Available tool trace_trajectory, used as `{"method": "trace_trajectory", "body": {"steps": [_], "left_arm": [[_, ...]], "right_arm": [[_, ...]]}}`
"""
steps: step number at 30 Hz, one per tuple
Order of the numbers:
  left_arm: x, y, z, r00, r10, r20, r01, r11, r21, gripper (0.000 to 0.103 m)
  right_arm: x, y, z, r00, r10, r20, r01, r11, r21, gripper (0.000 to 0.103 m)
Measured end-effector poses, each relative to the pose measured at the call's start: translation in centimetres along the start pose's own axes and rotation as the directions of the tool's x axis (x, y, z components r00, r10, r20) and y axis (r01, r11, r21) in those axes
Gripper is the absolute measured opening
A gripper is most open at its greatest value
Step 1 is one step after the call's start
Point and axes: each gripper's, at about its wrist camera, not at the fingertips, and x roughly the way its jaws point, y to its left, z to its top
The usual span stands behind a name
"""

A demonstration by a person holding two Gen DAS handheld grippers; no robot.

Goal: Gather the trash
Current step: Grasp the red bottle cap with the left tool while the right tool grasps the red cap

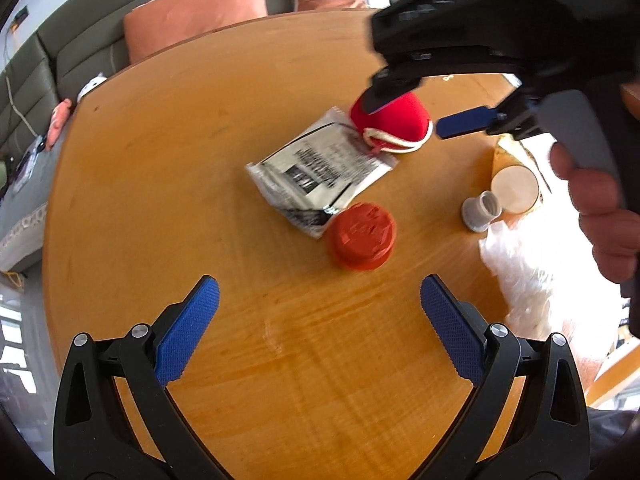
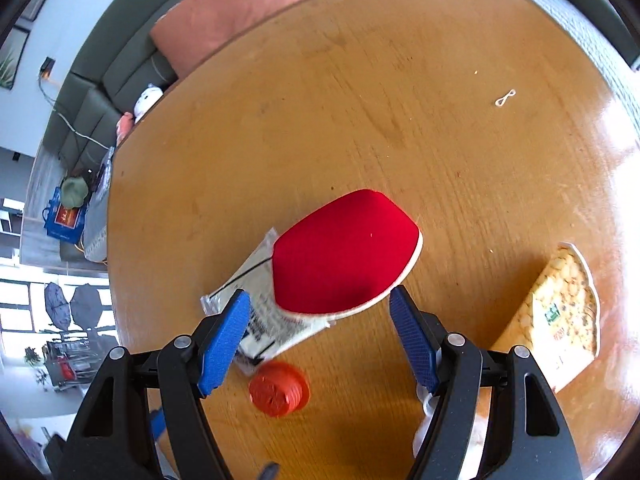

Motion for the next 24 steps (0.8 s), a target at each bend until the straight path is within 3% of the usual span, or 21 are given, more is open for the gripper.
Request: {"method": "trace_trajectory", "body": {"steps": [6, 10, 11, 14, 17, 18, 24], "left_arm": [[1.3, -0.8, 1.4, 1.000, -0.031, 0.000, 0.031, 0.999, -0.017, 0.097], [2.4, -1.1, 2.2, 0.999, -0.041, -0.027, 0.040, 0.998, -0.041, 0.096], [2.7, -1.1, 2.4, 0.998, -0.047, -0.036, 0.045, 0.998, -0.050, 0.094], [3.8, -0.9, 2.9, 0.995, -0.072, -0.068, 0.066, 0.994, -0.090, 0.081], [4.5, -0.7, 3.2, 0.991, -0.099, -0.090, 0.088, 0.989, -0.116, 0.048], [4.6, -0.7, 3.2, 0.991, -0.100, -0.092, 0.088, 0.989, -0.118, 0.043], [4.7, -0.3, 3.2, 0.988, -0.140, -0.070, 0.130, 0.982, -0.135, 0.043]], "right_arm": [[0.9, 0.1, 1.2, 1.000, -0.012, -0.025, 0.012, 0.999, -0.030, 0.073], [1.4, 0.6, 1.8, 0.997, -0.064, -0.044, 0.059, 0.993, -0.098, 0.073], [1.5, 0.6, 1.8, 0.995, -0.091, -0.039, 0.085, 0.988, -0.129, 0.064], [1.2, 0.3, 1.2, 0.997, -0.074, -0.026, 0.068, 0.982, -0.174, 0.060], [0.7, -0.1, 1.0, 0.998, -0.059, -0.014, 0.056, 0.982, -0.180, 0.056], [0.4, -0.3, 0.9, 0.999, -0.051, -0.007, 0.048, 0.982, -0.183, 0.056], [-1.4, -1.0, 0.0, 1.000, -0.013, 0.020, 0.017, 0.982, -0.187, 0.056]]}}
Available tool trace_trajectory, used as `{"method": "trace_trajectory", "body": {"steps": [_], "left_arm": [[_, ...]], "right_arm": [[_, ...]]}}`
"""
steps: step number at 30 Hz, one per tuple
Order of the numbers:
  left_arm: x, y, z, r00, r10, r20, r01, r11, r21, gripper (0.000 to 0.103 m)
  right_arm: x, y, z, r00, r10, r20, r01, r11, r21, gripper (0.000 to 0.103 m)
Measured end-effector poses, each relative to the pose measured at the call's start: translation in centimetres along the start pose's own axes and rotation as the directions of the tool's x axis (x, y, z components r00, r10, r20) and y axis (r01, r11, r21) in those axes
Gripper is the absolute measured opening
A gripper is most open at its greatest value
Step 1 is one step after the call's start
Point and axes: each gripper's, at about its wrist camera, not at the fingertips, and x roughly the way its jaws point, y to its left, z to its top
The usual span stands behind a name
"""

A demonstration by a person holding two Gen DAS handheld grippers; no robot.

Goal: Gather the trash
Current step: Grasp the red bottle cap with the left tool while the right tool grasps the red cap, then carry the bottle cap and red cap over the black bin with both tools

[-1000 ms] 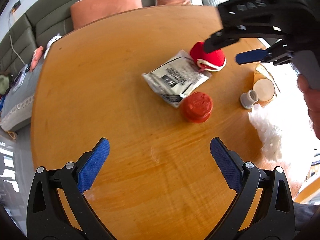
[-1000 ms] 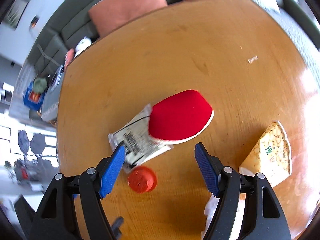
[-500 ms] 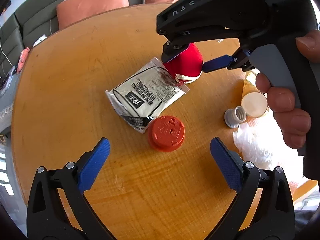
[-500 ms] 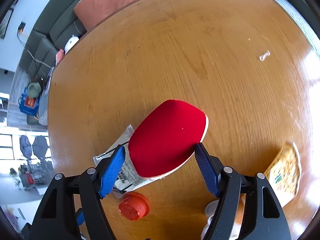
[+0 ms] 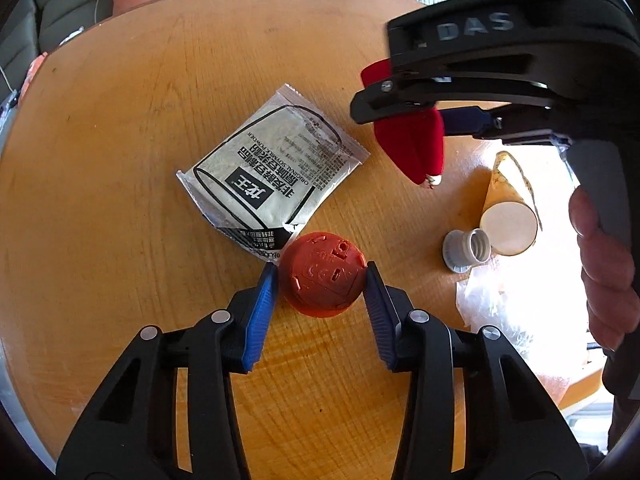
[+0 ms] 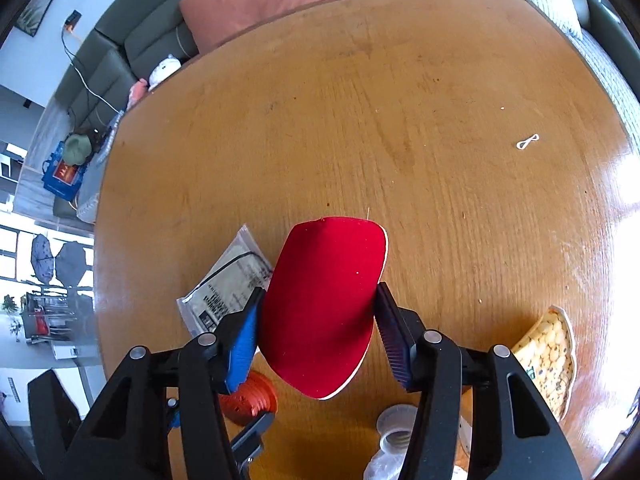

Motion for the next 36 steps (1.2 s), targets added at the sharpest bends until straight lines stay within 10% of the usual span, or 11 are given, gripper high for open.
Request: {"method": "trace_trajectory", "body": {"steps": [17, 36], "left_arm": [[-5.5, 2.9, -6.3, 0.996, 0.007, 0.086, -0.004, 0.999, -0.033, 0.043], [-13.7, 16.4, -14.7, 0.978, 0.142, 0.155, -0.098, 0.960, -0.263, 0.043]], "right_arm": [[-2.7, 6.7, -2.9, 0.998, 0.051, 0.040, -0.047, 0.995, -0.088, 0.056], [0.9, 26.7, -10.3, 0.988, 0.132, -0.079, -0.152, 0.918, -0.367, 0.057]]}}
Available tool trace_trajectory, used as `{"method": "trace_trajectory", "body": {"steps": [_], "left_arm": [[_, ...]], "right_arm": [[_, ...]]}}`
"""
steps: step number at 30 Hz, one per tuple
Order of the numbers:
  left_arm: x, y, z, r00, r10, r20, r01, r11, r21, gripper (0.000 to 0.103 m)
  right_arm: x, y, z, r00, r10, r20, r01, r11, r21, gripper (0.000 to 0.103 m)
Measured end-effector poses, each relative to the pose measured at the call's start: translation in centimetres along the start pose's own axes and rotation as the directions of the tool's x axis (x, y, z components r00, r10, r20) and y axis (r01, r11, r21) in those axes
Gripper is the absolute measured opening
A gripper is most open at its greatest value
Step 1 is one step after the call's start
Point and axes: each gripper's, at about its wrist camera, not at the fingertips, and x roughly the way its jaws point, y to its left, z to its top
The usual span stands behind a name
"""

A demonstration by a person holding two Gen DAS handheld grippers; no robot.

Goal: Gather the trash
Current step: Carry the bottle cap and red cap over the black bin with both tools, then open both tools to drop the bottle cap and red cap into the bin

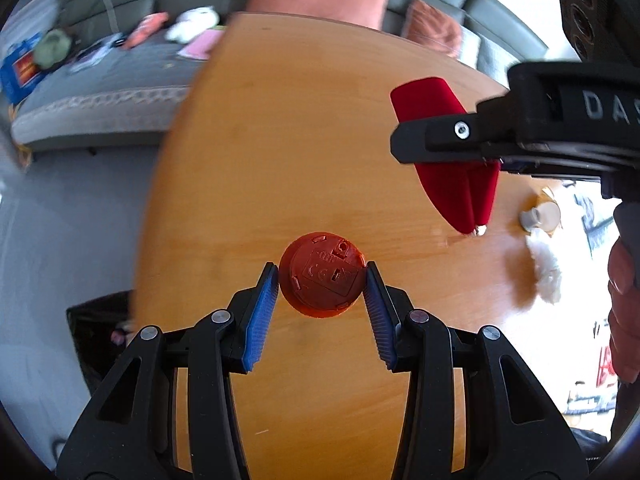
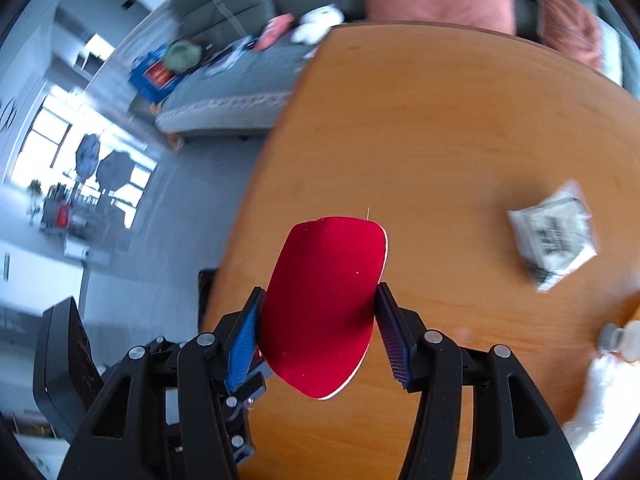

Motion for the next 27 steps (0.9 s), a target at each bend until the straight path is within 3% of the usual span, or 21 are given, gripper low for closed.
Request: {"method": "trace_trajectory", "body": {"steps": [7, 12, 20, 27], "left_arm": [[-2.8, 7.6, -2.6, 0.998, 0.061, 0.029, -0.057, 0.991, -0.119, 0.043], [-4.7, 13.2, -5.2, 0.992, 0.121, 0.031, -0.111, 0.968, -0.226, 0.043], [-7.0, 22.4, -10.0, 0.973, 0.231, -0.010, -0.216, 0.894, -0.393, 0.043], [-8.2, 28.5, -13.5, 0.955, 0.288, -0.071, -0.285, 0.828, -0.483, 0.043]], "right_arm": [[3.5, 8.3, -0.2, 0.997, 0.028, -0.067, -0.036, 0.991, -0.132, 0.057], [6.2, 14.1, -0.9, 0.992, 0.041, -0.121, -0.068, 0.971, -0.229, 0.057], [10.8, 22.6, -2.5, 0.978, 0.043, -0.204, -0.118, 0.922, -0.369, 0.057], [15.0, 29.3, -3.9, 0.964, 0.034, -0.263, -0.154, 0.880, -0.449, 0.057]]}}
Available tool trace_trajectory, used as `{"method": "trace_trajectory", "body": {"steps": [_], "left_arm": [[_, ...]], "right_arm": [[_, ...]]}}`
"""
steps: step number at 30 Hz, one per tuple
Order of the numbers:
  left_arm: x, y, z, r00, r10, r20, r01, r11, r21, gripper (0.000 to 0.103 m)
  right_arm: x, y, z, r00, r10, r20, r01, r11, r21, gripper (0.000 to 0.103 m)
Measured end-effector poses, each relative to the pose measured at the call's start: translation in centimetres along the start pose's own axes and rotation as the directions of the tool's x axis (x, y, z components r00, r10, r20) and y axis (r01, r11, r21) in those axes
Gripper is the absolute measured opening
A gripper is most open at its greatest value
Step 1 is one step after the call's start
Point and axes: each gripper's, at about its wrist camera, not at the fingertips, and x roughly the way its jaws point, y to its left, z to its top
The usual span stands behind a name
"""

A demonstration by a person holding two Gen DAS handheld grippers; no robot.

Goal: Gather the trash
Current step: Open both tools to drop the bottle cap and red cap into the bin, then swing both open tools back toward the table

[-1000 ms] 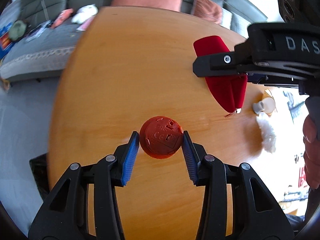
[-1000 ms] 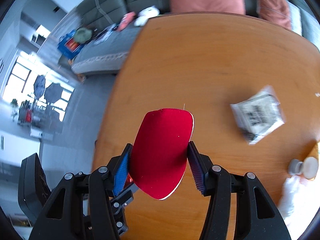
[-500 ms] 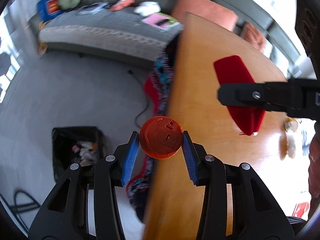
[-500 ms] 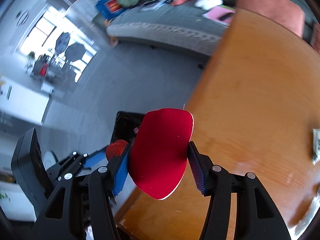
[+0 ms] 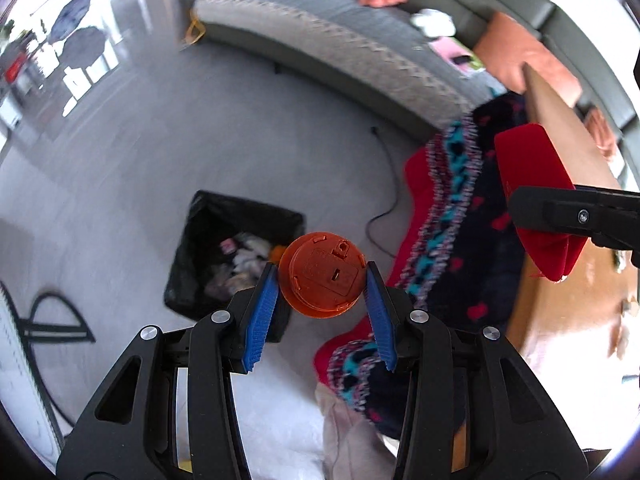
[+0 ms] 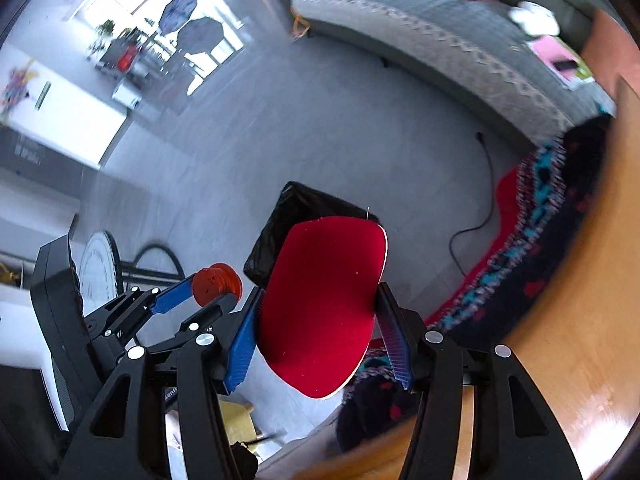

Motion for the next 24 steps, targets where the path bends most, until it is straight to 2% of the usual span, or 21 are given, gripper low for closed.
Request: {"method": "trace_trajectory", "body": {"steps": [5, 6, 7, 8, 9, 15, 24], "left_arm": [[0.4, 3.8, 0.0, 0.999, 0.044, -0.022, -0.045, 0.998, -0.048, 0.043], [0.5, 4.3, 0.2, 0.998, 0.048, -0.028, -0.049, 0.997, -0.055, 0.049], [0.5, 4.8, 0.2, 0.998, 0.059, -0.030, -0.061, 0.996, -0.062, 0.061], [0.5, 5.5, 0.3, 0.995, 0.092, -0.031, -0.094, 0.993, -0.070, 0.093], [0.2, 6.0, 0.3, 0.991, 0.132, -0.013, -0.132, 0.988, -0.078, 0.097], [-1.0, 8.5, 0.2, 0.989, 0.146, 0.004, -0.144, 0.980, -0.139, 0.097], [-0.9, 8.1, 0.1, 0.991, 0.136, 0.008, -0.134, 0.983, -0.129, 0.097]], "right_arm": [[2.5, 4.1, 1.7, 0.999, 0.032, -0.024, -0.033, 0.997, -0.068, 0.060], [3.0, 5.3, 2.3, 0.998, 0.048, -0.029, -0.050, 0.995, -0.089, 0.065], [3.4, 6.0, 2.8, 0.999, 0.039, -0.030, -0.042, 0.994, -0.102, 0.071], [3.5, 6.7, 3.2, 0.999, 0.023, -0.023, -0.025, 0.994, -0.110, 0.074], [3.6, 7.4, 3.6, 1.000, 0.015, -0.006, -0.015, 0.992, -0.122, 0.076], [3.9, 8.1, 3.8, 1.000, 0.027, -0.014, -0.029, 0.989, -0.142, 0.076], [2.9, 7.4, 2.8, 1.000, 0.025, -0.006, -0.025, 0.992, -0.127, 0.076]]}}
